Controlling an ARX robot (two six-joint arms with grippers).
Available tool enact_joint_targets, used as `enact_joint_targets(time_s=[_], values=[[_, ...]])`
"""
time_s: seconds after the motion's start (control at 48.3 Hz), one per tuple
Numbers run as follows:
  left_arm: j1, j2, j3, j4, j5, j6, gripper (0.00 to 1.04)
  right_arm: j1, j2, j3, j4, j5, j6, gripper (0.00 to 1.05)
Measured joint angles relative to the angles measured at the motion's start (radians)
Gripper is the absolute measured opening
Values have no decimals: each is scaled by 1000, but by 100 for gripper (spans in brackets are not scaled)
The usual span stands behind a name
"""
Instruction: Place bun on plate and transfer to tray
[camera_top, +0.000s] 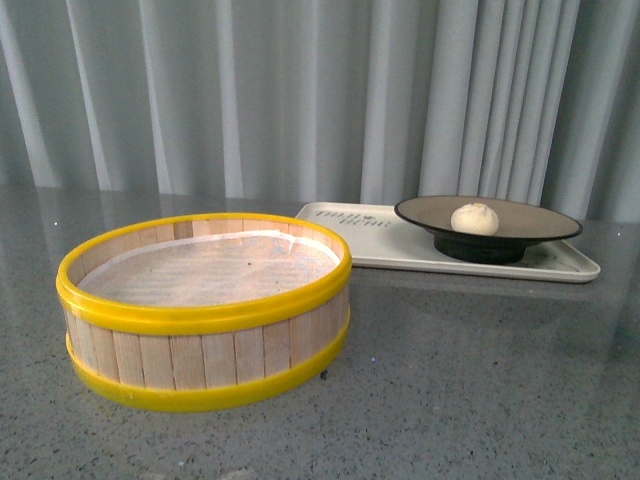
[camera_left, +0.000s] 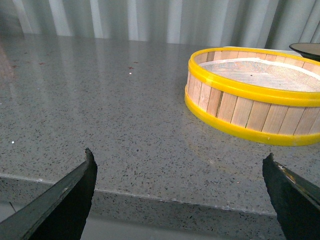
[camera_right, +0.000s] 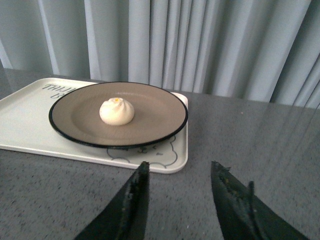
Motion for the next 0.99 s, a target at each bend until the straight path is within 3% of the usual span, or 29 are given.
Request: enact_joint_targets(time_s=[0.186,0.497,0.995], values=[[0,0,0,0,0,0,98,2,-125,-209,66,-2,51,1],[0,0,0,0,0,0,98,2,-321,-415,77,-1,58,2],[0,0,0,0,0,0,98,2,-645,-570,-93,-1,60,2]])
